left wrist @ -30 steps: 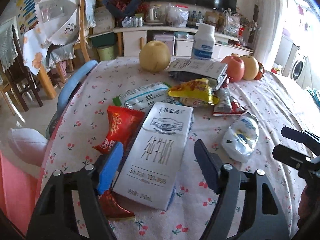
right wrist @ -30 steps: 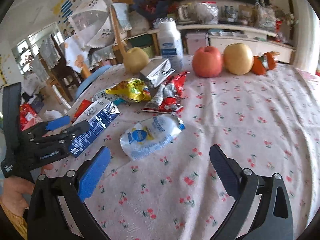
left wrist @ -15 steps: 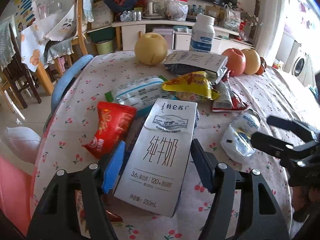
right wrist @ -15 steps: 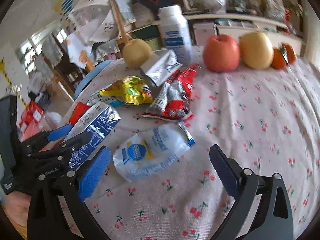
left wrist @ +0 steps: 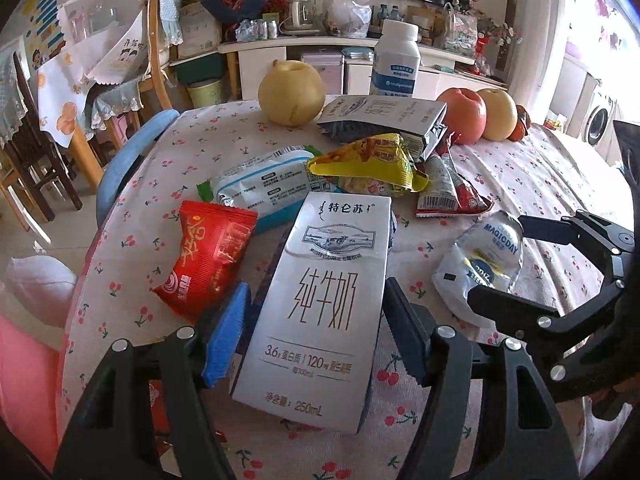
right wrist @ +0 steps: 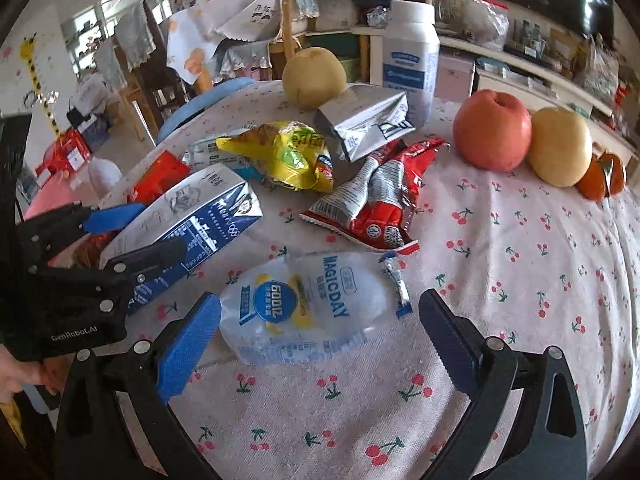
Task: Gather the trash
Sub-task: 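Grasp the white milk carton with the left gripper while the right approaches the MAGICDAY bag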
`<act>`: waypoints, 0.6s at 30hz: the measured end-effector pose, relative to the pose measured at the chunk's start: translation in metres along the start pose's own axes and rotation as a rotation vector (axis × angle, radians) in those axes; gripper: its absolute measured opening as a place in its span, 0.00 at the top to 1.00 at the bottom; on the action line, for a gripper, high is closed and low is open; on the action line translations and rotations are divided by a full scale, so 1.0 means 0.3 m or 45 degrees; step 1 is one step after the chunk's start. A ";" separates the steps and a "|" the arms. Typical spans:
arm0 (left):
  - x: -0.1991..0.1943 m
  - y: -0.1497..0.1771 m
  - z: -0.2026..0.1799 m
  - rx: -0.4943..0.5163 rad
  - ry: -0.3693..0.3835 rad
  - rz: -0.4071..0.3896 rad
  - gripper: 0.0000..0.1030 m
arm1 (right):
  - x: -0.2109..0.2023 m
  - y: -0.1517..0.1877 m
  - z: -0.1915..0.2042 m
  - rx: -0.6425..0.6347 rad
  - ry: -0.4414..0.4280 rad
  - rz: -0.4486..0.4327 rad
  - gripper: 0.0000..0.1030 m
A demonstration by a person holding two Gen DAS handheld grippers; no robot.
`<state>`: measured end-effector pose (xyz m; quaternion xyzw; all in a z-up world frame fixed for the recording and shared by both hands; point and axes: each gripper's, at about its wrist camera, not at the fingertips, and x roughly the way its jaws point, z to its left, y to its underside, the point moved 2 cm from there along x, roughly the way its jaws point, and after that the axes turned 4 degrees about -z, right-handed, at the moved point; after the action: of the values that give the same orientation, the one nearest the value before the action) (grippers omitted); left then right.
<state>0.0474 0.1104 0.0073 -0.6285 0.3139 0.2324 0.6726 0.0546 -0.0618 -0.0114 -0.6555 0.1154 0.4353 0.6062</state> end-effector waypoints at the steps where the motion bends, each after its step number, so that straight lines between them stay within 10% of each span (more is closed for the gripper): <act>1: 0.000 -0.001 0.002 -0.002 0.001 0.000 0.34 | -0.003 -0.001 0.002 -0.007 0.009 -0.006 0.05; 18: 0.034 0.027 -0.025 0.010 0.021 0.057 0.36 | 0.012 -0.001 0.014 -0.038 -0.025 0.021 0.05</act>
<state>0.0478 0.1030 -0.0059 -0.6205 0.3342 0.2411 0.6672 0.0552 -0.0565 -0.0133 -0.6592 0.1084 0.4483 0.5939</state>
